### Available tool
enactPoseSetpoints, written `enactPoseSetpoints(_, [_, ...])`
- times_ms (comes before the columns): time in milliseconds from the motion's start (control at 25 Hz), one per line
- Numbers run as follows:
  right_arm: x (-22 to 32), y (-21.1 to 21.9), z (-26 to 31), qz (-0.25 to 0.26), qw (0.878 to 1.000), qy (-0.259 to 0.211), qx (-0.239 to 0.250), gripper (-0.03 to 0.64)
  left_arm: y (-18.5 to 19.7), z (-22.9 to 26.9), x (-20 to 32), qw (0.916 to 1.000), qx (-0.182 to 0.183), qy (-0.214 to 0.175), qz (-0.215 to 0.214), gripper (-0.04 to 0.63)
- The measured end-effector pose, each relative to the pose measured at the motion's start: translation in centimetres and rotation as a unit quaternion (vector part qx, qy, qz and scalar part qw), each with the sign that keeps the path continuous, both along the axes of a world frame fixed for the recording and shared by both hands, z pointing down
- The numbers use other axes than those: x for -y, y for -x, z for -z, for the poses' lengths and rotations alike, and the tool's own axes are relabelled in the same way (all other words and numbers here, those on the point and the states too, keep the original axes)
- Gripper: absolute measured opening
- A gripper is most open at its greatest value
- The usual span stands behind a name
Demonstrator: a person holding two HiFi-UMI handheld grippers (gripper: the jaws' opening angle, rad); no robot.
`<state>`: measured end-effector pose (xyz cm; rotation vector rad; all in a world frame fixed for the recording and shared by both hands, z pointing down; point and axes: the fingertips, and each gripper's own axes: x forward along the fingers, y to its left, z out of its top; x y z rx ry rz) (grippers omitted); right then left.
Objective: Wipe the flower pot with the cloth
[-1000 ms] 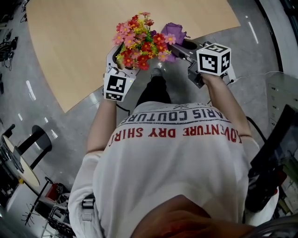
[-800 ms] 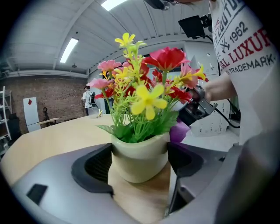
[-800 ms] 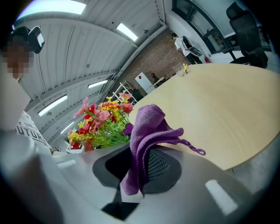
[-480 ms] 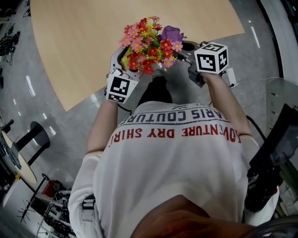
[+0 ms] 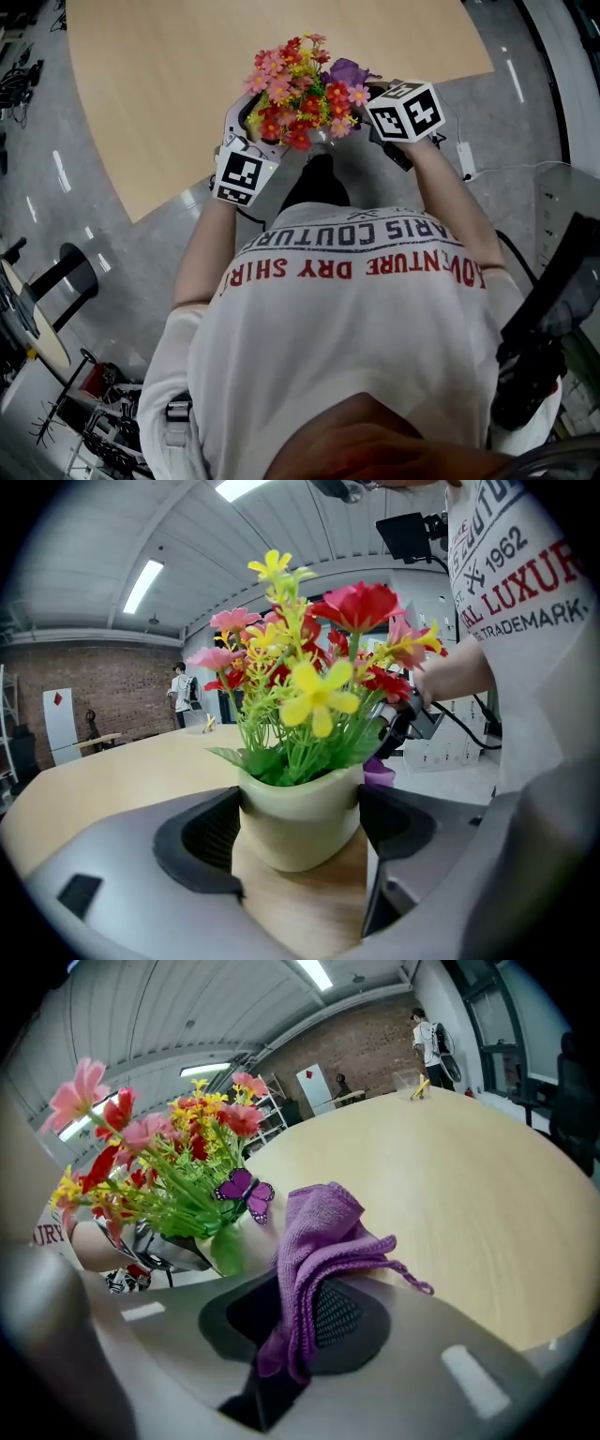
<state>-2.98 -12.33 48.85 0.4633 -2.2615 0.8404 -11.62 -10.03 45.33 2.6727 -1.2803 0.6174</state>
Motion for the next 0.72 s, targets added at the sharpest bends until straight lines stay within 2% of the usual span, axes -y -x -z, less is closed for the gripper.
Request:
enactPoseSetpoints(160, [0.0,-0.2,0.0,-0.006,1.0,0.007,0.0,0.044,-0.1,-0.1,-0.1,1.0,0.004,-0.001,0.0,0.403])
enactPoseSetpoints(280, [0.0,-0.8,0.8,-0.029,0.999,-0.002,0.016,0.046,0.0,0.4,-0.3,0.9997,0.01,-0.006,0.021,0.403])
enactPoseSetpoints(400, [-0.4,-2.0,1.7,-0.055,0.998,-0.024,0.03,0.046,0.0,0.6,-1.2,0.9986,0.004,0.001,0.052,0.407])
enactPoseSetpoints(480, [-0.8,-3.0,2.1,-0.072,0.996,-0.035,0.041,0.046,-0.4,0.7,-1.8,0.9968,-0.017,0.018,0.077,0.438])
enactPoseSetpoints(600, [-1.4,-4.6,2.2,-0.094,0.993,-0.041,0.059,0.046,-1.2,0.8,-2.0,0.9905,-0.048,0.026,0.126,0.493])
enactPoseSetpoints(720, [-2.5,-6.2,2.2,-0.111,0.99,-0.041,0.073,0.046,-1.7,0.2,-1.5,0.9817,-0.053,0.025,0.181,0.511])
